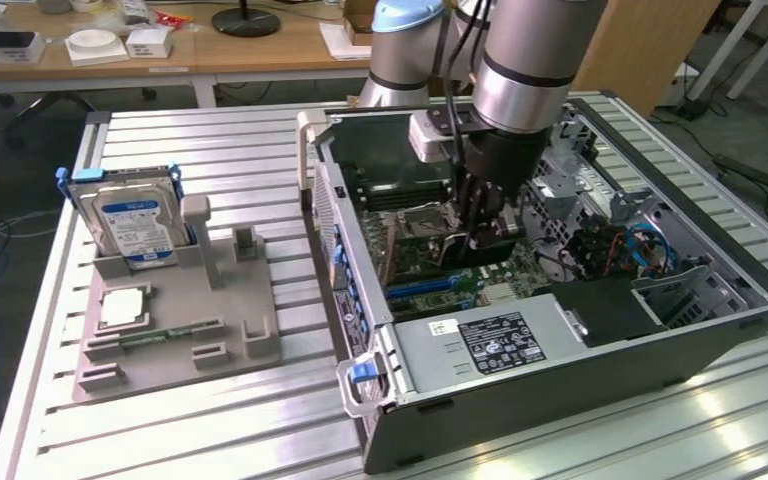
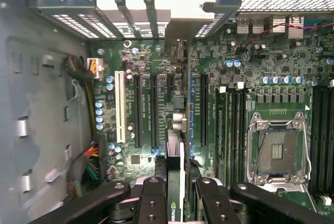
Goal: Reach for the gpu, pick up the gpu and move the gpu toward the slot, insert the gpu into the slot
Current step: 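Insert the gpu into the slot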
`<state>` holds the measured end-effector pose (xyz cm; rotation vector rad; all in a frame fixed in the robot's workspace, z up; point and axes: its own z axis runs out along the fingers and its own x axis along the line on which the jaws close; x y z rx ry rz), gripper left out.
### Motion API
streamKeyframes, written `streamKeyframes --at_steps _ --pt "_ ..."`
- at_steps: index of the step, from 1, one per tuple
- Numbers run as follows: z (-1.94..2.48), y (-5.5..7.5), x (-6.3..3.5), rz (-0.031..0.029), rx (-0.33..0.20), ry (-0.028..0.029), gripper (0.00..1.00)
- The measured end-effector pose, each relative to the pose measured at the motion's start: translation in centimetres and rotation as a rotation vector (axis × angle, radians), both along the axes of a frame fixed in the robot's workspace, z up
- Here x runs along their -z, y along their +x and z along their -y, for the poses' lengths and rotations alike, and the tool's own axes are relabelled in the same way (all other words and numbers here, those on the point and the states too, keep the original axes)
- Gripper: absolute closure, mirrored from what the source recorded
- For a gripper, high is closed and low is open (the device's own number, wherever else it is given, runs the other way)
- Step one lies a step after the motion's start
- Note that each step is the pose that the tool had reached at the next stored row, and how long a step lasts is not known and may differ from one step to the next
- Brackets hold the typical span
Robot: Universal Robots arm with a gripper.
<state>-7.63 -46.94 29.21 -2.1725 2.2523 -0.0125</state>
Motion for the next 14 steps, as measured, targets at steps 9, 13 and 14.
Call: streamKeyframes --at_steps 9,13,14 --pt "-0.39 -0.53 0.49 0.0000 0.000 0.0000 0.74" --pt "-0.63 -0.60 0.62 0.0001 0.000 0.0002 0.74" --pt "-0.65 -0.65 0.64 0.0000 0.000 0.0001 0.74"
